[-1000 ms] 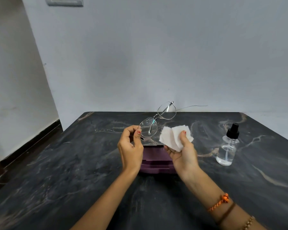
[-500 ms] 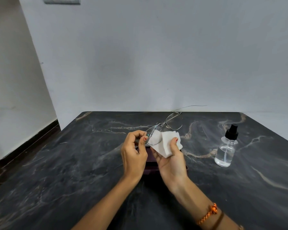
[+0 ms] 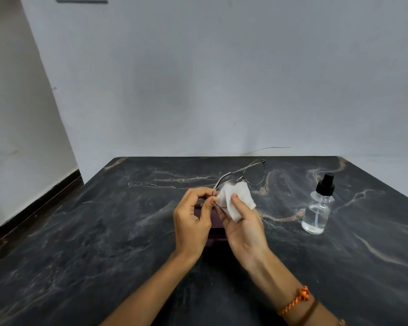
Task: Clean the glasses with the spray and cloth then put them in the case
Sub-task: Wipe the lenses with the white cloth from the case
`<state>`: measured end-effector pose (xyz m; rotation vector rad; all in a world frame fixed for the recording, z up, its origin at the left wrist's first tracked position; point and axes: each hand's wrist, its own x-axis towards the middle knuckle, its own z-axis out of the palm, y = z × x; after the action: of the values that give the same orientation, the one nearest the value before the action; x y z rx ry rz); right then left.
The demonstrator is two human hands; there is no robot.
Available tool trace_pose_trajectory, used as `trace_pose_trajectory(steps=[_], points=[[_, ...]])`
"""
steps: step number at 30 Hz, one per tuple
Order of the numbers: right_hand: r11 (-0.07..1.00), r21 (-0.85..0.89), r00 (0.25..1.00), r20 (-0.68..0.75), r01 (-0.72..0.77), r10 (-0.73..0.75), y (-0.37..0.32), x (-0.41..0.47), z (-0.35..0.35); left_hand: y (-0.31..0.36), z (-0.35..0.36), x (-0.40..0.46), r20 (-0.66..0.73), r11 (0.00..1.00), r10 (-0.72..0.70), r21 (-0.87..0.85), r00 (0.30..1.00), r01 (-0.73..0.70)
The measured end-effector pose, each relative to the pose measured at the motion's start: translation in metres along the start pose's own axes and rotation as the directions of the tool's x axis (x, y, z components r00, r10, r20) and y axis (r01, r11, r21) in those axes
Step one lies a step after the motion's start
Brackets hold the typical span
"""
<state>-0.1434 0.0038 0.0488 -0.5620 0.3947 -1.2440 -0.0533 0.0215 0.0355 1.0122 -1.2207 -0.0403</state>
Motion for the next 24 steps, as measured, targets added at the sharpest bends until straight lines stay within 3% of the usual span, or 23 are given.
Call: trace_pose_trajectory(steps=[10, 14, 19, 24], points=[[0.992, 0.112, 0.999, 0.023, -0.05, 0.048, -0.004, -0.001, -0.003, -0.003, 0.001, -0.001, 0.078, 0.998, 0.005, -0.069, 0.997, 0.0], [0.997, -0.006, 0.996, 0.049, -0.071, 0.071, -0.004, 0.0, -0.004, -0.003, 0.0, -0.001, 0.072, 0.999, 0.041, -0.037, 0.997, -0.038], [0.956, -0.292, 0.998, 0.046, -0.033, 0.048, -0.015, 0.0, -0.004, 0.0, -0.002, 0.005, 0.025, 0.998, 0.044, -0.043, 0.999, -0.043], [0.985, -0.154, 0.996, -0.033, -0.081, 0.077, -0.017, 0.001, -0.003, 0.005, -0.003, 0.007, 0.041, 0.997, 0.064, -0.056, 0.997, -0.061]])
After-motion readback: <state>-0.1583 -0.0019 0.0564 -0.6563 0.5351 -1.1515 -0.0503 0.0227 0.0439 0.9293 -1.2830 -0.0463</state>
